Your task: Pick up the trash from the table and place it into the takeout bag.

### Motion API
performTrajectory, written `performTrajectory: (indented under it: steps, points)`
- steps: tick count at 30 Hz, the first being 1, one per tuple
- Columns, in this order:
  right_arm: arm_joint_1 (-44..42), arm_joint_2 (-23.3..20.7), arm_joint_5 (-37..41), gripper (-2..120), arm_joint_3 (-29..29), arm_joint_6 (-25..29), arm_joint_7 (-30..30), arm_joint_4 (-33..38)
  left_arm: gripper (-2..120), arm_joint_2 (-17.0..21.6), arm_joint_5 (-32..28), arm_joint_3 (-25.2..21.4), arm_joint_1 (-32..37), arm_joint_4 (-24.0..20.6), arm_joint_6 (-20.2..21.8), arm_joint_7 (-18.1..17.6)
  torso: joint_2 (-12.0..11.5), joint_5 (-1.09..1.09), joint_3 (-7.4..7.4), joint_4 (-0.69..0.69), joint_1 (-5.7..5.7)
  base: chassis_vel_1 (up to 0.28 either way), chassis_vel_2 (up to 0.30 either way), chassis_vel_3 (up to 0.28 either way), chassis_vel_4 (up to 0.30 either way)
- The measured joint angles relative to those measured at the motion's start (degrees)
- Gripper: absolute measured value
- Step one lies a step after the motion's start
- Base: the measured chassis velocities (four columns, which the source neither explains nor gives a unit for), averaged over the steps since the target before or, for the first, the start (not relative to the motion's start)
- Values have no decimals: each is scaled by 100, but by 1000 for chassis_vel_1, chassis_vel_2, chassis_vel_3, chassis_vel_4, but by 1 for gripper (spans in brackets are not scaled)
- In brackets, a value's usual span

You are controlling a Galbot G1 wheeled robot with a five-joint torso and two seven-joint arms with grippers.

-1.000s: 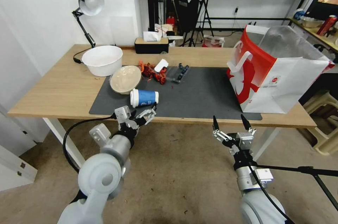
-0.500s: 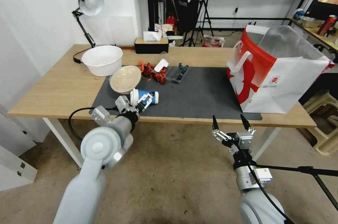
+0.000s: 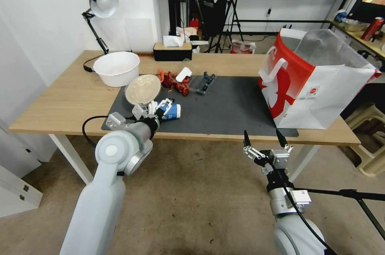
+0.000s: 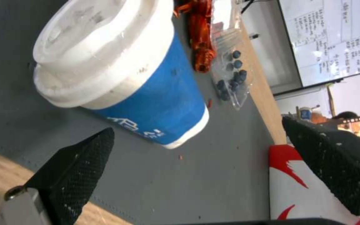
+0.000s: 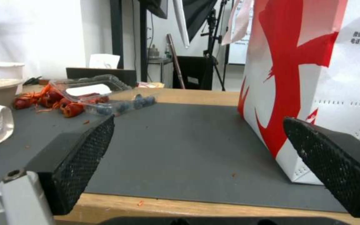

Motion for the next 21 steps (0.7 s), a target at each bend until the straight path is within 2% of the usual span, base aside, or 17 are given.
performTrajectory:
  steps: [21]
  points:
    - [5, 33, 1, 100, -11, -2, 10, -22, 98, 43, -11, 11, -353, 478, -179, -177, 0, 0, 0, 0, 0, 0, 0, 0, 0]
